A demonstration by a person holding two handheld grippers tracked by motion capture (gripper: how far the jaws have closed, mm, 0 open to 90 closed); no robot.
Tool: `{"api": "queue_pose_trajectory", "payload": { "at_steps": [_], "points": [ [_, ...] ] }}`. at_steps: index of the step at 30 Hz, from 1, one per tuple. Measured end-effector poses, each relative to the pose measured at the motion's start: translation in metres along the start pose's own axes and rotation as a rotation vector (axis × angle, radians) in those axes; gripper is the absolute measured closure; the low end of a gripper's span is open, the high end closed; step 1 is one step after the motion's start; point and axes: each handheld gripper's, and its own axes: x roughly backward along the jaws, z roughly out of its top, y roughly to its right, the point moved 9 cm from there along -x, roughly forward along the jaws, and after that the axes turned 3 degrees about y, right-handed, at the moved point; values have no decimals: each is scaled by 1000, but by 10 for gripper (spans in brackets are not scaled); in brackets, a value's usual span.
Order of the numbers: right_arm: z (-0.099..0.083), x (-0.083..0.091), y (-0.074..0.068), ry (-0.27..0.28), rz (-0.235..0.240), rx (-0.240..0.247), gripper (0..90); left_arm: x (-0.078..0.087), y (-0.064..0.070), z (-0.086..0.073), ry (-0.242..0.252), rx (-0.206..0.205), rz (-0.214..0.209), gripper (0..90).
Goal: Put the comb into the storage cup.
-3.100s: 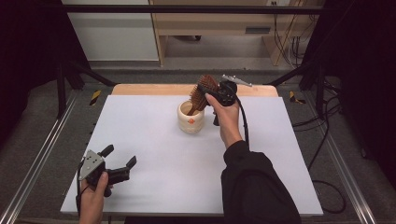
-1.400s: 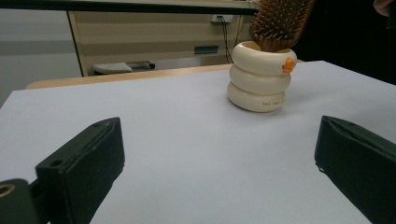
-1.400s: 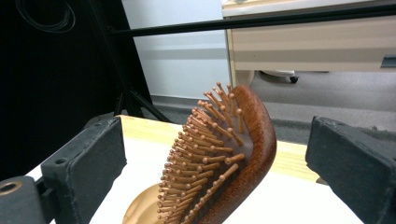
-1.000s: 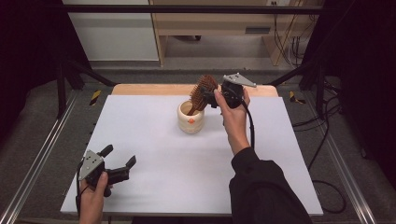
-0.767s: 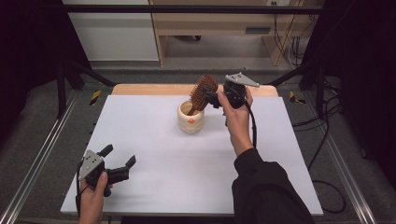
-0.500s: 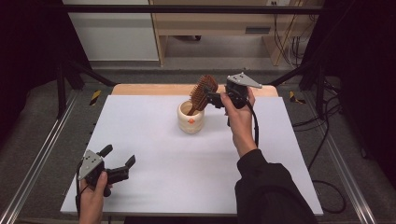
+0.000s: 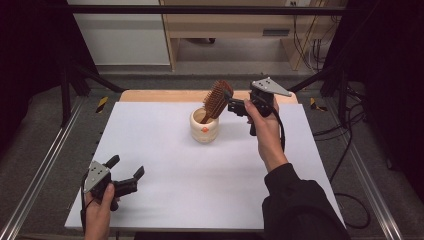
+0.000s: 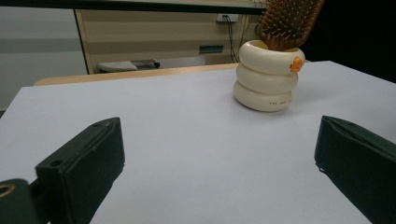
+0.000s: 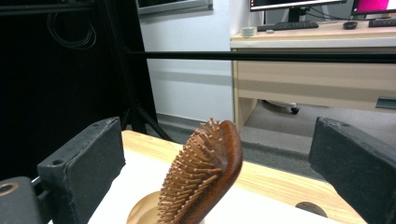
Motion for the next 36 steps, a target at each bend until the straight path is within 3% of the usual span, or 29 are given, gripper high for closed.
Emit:
{"api": "queue_pose_trajectory", "payload": {
  "at_steps": [7, 36],
  "points": [
    [1, 5, 7, 8, -11, 22, 34, 0, -1, -1, -1, 1, 3, 17],
    [-8, 28, 20, -3, -8, 17, 31, 1, -8, 0, 5, 8, 18, 16]
  ]
}}
